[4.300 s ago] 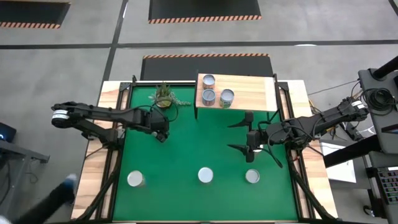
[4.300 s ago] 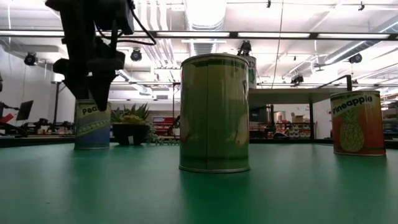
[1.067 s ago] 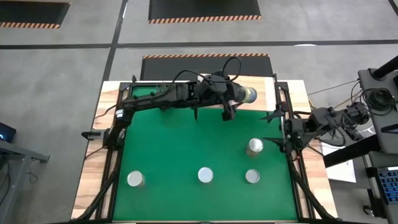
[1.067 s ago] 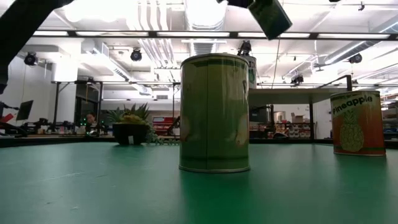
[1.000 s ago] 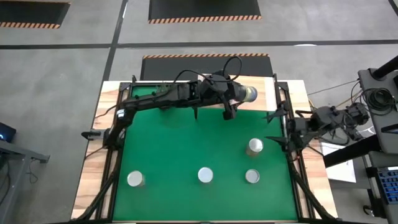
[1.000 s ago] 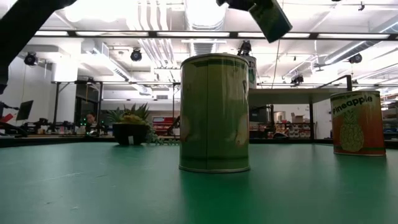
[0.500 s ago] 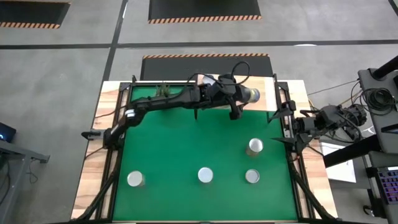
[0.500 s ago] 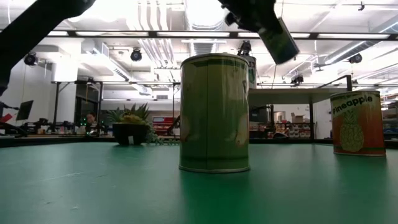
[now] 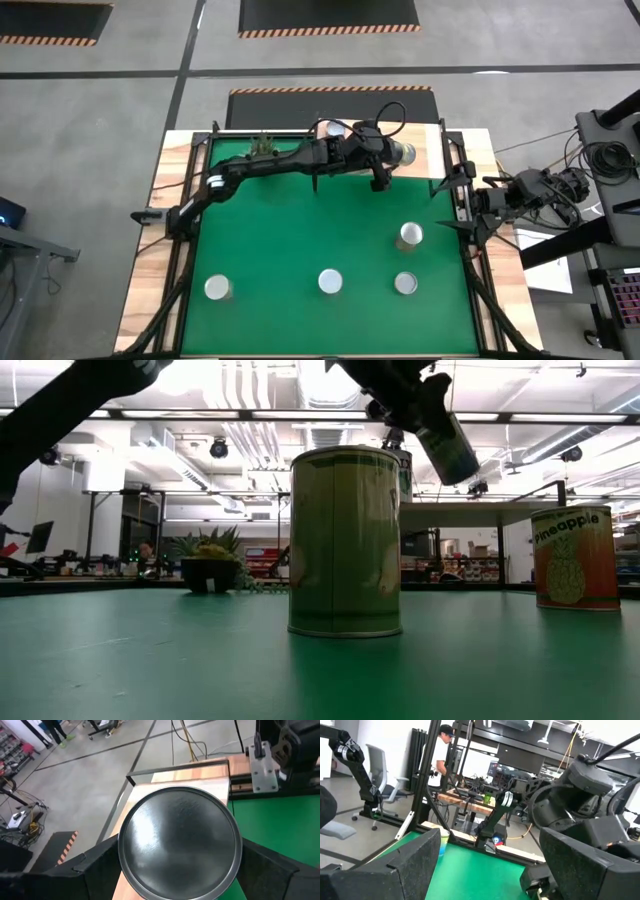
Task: Pick and place cans onto a shelf
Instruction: Put the canned peas on the shelf
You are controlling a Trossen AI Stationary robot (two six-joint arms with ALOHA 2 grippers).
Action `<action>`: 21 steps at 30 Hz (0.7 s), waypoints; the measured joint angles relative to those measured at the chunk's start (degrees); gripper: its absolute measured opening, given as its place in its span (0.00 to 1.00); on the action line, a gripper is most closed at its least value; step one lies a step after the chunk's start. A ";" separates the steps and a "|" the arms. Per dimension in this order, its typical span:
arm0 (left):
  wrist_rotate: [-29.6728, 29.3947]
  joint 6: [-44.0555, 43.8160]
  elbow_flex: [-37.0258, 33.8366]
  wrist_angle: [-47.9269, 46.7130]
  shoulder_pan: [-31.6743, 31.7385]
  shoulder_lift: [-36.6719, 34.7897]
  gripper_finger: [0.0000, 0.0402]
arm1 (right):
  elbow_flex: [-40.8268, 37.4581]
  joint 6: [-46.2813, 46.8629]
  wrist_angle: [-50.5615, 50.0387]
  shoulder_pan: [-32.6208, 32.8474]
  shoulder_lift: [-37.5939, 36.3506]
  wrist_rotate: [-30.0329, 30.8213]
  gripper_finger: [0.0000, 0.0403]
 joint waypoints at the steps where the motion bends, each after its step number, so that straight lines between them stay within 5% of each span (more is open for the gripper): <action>1: 0.01 -0.33 0.00 0.15 0.07 0.00 0.77 | 0.00 0.00 0.00 0.00 0.00 0.00 0.81; 21: 2.68 -0.79 0.00 1.67 0.95 1.41 0.84 | 0.01 0.44 -0.01 0.00 0.00 0.02 0.81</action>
